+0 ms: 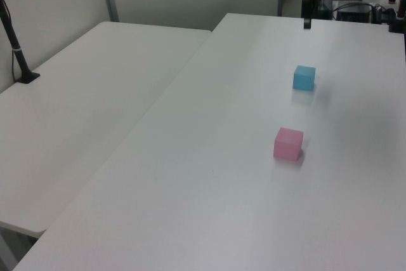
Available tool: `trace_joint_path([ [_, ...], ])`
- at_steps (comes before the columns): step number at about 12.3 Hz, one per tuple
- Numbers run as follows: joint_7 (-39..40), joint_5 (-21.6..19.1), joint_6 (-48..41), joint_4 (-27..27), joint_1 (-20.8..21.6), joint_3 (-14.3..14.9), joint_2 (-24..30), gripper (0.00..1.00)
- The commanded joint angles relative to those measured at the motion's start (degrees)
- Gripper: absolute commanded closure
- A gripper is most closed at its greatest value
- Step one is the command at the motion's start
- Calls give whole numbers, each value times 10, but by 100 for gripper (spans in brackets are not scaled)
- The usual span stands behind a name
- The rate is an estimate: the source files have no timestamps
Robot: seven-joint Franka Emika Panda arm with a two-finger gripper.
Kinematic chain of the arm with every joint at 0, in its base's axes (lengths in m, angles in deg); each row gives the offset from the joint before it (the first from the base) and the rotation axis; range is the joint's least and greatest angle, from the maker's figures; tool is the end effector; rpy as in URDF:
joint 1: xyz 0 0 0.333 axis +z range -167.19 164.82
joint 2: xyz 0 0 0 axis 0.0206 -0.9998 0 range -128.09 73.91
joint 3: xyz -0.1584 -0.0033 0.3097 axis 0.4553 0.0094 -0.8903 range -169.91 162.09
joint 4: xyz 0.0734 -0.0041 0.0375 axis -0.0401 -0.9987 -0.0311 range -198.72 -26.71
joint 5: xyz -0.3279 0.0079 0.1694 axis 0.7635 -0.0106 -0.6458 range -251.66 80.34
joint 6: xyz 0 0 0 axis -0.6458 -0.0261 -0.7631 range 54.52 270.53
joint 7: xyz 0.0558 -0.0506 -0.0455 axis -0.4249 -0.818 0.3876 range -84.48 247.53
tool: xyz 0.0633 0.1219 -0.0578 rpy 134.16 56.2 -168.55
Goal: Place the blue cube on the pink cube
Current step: 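Move the open gripper down over the light-blue cube, then close the gripper around the light-blue cube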
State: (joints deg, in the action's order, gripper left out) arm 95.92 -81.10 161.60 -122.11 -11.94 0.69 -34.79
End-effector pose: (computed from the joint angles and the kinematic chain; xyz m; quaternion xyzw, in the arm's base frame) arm 0.5593 -0.1612 0.4900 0.9990 0.0033 -0.0196 0.0398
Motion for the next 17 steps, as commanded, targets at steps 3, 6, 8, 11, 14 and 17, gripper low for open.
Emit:
trace_joint_path([
  [3,9,17,179,-140,5,-3,-39,0],
  [6,8,17,217,-163,4,-5,-50,0],
  [8,8,17,218,-163,4,-6,-60,0],
  [11,8,16,242,-163,2,-6,-72,0],
  [14,9,16,245,-163,1,-6,-72,56],
  [17,9,16,238,-160,1,-7,-65,89],
])
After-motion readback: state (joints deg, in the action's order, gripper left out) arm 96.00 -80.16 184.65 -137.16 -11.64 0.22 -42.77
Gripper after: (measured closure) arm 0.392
